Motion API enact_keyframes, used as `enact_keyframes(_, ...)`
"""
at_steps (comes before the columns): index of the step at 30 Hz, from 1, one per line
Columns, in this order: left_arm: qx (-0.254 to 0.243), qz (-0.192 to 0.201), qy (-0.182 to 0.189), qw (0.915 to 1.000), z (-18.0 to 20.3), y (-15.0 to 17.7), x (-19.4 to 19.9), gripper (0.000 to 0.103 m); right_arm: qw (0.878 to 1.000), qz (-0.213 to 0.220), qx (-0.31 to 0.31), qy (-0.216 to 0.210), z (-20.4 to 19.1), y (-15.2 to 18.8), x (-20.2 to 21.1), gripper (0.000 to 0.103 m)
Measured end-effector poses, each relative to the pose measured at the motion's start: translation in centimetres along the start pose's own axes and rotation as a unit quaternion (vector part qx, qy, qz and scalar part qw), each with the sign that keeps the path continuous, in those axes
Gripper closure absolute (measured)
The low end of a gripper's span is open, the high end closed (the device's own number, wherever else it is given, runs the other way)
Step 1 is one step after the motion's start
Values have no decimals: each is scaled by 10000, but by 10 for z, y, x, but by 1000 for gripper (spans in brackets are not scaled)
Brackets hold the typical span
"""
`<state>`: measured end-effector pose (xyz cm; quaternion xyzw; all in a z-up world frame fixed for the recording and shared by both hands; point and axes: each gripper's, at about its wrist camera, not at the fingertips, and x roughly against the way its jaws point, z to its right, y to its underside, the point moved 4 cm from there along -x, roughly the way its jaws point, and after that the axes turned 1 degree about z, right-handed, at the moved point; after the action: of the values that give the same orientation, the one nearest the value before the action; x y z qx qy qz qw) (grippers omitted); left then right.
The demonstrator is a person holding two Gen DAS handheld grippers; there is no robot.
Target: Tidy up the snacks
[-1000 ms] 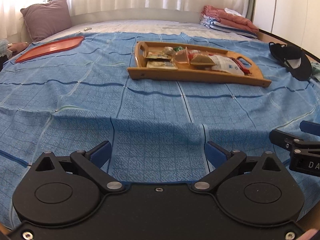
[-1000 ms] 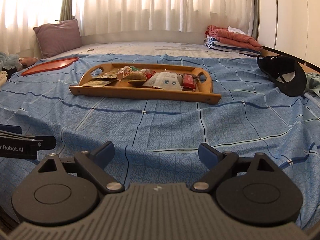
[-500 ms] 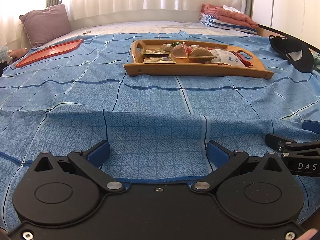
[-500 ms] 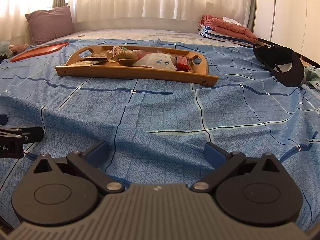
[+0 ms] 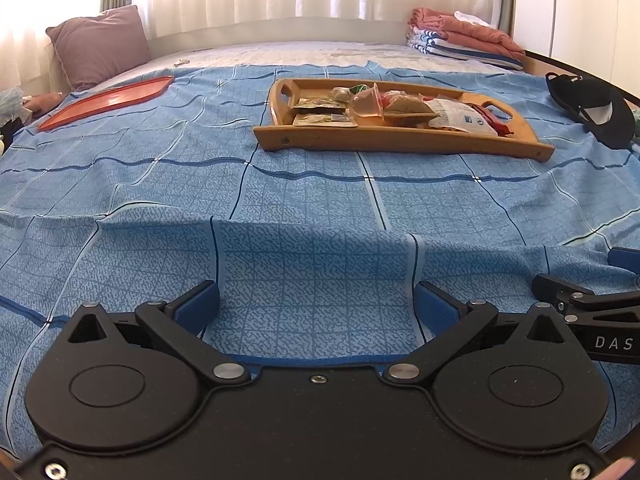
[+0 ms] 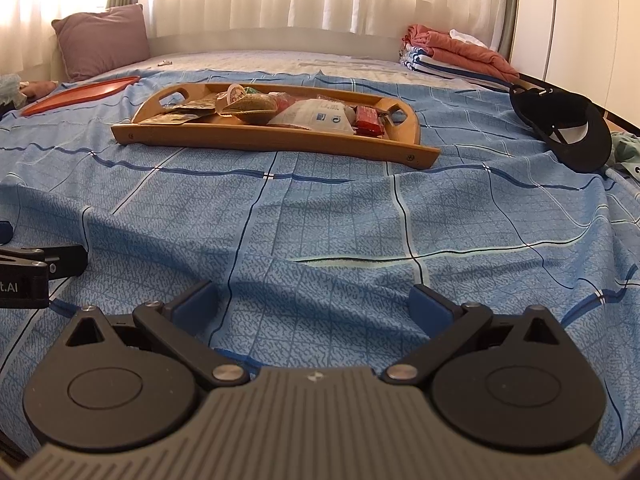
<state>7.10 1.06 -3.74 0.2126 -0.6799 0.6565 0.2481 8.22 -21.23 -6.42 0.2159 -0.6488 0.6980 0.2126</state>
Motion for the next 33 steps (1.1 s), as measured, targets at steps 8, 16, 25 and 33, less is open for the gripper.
enact_keyframes(8,-17,-13,2,10000,0,0,0,0,10000,12,31,17,-1,0,0,0)
enact_keyframes(16,-15,-28,9,10000,0,0,-1,0,10000,51,60,37,-1,1,1,0)
enact_keyframes(25,-8,-59,15,10000,0,1,-2,0,10000,50,55,34,-1,1,1,0)
enact_keyframes(33,-8,-59,19,10000,-1,1,-3,0,10000,51,57,35,-2,1,0,0)
